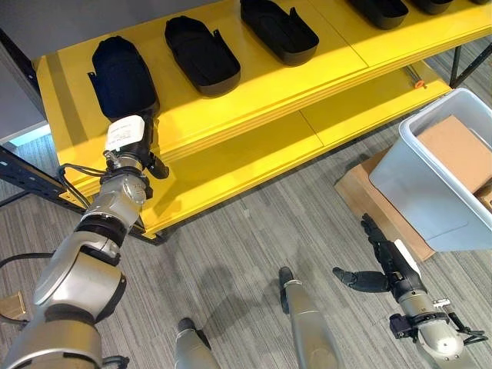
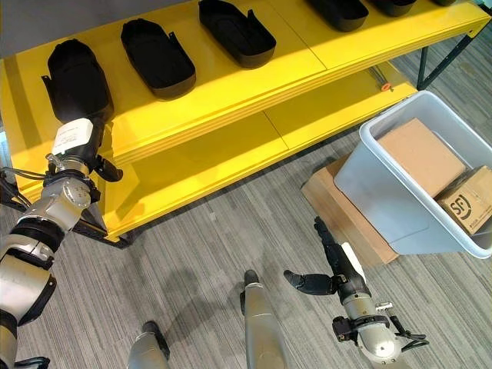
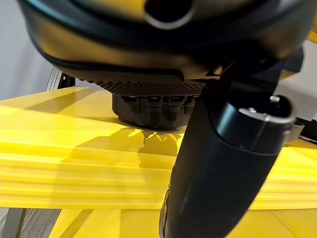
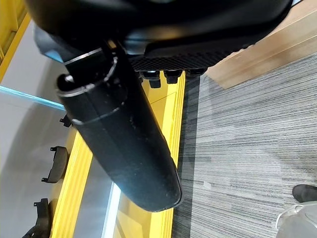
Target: Move parts from the plastic box to the shelf.
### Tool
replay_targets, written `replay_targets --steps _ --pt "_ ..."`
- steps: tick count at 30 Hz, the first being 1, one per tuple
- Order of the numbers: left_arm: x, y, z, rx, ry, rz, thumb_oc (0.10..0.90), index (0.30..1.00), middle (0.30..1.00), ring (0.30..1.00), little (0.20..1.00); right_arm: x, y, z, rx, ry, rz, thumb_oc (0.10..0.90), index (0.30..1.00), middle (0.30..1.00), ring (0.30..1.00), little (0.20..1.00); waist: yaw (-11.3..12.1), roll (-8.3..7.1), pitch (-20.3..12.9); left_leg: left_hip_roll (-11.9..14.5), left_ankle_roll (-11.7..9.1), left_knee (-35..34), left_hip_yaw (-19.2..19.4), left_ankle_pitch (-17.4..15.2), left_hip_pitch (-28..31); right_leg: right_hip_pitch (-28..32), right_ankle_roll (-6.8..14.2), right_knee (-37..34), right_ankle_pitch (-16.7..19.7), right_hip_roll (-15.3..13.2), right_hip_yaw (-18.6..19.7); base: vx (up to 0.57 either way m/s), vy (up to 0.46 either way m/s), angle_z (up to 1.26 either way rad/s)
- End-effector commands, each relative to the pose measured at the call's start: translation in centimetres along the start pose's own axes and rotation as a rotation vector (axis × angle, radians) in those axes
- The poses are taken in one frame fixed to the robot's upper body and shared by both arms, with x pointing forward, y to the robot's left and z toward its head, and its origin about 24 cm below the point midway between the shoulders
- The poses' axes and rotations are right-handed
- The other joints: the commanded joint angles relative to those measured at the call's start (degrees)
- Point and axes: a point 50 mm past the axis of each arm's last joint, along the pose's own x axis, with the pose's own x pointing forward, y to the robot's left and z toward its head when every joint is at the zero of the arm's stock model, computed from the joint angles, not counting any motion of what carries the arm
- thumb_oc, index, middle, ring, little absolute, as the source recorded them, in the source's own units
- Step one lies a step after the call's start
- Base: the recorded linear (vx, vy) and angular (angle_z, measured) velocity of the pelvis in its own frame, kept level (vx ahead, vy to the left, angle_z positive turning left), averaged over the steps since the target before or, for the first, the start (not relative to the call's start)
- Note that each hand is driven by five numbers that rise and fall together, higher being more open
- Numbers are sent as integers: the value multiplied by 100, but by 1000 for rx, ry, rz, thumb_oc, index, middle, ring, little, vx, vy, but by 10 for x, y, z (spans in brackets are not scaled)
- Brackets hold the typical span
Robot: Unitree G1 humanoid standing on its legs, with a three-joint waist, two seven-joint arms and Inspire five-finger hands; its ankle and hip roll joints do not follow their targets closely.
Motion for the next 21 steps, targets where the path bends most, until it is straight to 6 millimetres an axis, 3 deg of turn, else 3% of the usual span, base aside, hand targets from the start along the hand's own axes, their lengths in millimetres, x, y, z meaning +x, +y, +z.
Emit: replay_targets --steps 1,13,16,19,21 --pt "15 68 12 -79 -34 265 900 1000 1000 1000 1000 1 -14 26 24 -159 -38 900 1000 1000 1000 1000 -6 -13 -306 -42 342 -158 -276 830 -621 180 101 117 203 -196 -76 0 0 0" --pt "-4 56 36 -158 -240 256 900 1000 1000 1000 1000 4 -17 23 23 -153 -79 900 1000 1000 1000 1000 117 -7 -262 -79 405 -175 -305 962 -708 165 45 76 326 -216 -132 -21 -1 1" --pt "-33 44 36 -325 -346 224 900 1000 1000 1000 1000 7 -22 25 19 -159 -126 900 1000 1000 1000 1000 255 4 -190 -109 422 -197 -320 939 -637 256 20 58 320 -215 -160 0 0 0" --pt "-49 38 31 -380 -378 198 900 1000 1000 1000 1000 6 -25 27 21 -170 -144 900 1000 1000 1000 1000 303 16 -166 -118 430 -211 -334 928 -593 310 14 32 318 -217 -161 -4 13 6" --pt "-73 32 20 -455 -404 169 900 1000 1000 1000 1000 4 -29 31 13 -183 -155 900 1000 1000 1000 1000 362 24 -132 -128 440 -217 -336 915 -522 419 5 -1 312 -230 -168 -2 14 4"
